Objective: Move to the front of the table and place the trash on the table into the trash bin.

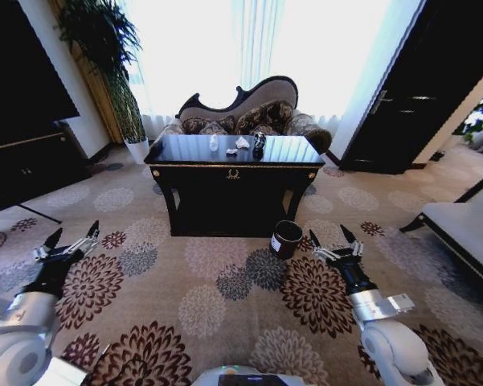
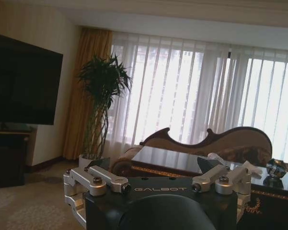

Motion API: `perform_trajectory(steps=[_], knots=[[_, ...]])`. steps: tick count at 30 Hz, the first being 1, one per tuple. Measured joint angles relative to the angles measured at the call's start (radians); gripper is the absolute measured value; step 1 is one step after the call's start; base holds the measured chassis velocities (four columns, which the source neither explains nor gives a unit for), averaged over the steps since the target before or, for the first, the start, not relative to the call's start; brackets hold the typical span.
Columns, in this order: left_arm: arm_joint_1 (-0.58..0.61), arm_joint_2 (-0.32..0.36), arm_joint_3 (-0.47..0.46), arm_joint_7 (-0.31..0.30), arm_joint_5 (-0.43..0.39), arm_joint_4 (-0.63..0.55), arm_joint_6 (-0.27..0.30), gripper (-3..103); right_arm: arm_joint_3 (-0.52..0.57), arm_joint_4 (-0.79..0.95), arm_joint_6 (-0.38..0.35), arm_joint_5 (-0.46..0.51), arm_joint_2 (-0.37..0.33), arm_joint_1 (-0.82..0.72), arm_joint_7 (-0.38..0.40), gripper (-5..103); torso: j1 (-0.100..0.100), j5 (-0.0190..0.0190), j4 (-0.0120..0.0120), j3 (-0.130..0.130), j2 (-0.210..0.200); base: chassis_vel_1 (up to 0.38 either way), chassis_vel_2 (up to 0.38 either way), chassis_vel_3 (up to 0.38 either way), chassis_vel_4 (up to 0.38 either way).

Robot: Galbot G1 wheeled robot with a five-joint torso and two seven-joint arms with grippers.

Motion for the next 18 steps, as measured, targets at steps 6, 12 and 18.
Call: perform_trajectory(steps=[6,12,18], knots=[[-0.002,-0.006,-0.004,0.007,-0.004,-0.015,0.000,100,0.021,-0.018,0.005,0.007,-0.010,0.014,0.000,100,0.000,0.0000,0.0000,0.000,0.000,-0.169,0.147,0.163,-0.158],[-0.001,-0.007,-0.008,0.008,-0.004,-0.015,-0.001,100,0.022,-0.021,0.010,0.007,-0.004,0.016,0.000,100,0.000,0.0001,0.0001,0.000,0.000,-0.253,0.252,0.273,-0.262],[0.002,-0.015,-0.008,0.009,-0.003,-0.017,-0.004,100,0.024,-0.034,0.016,0.003,0.000,0.019,0.000,100,0.001,-0.0001,0.0000,0.000,0.000,-0.315,0.297,0.320,-0.316]])
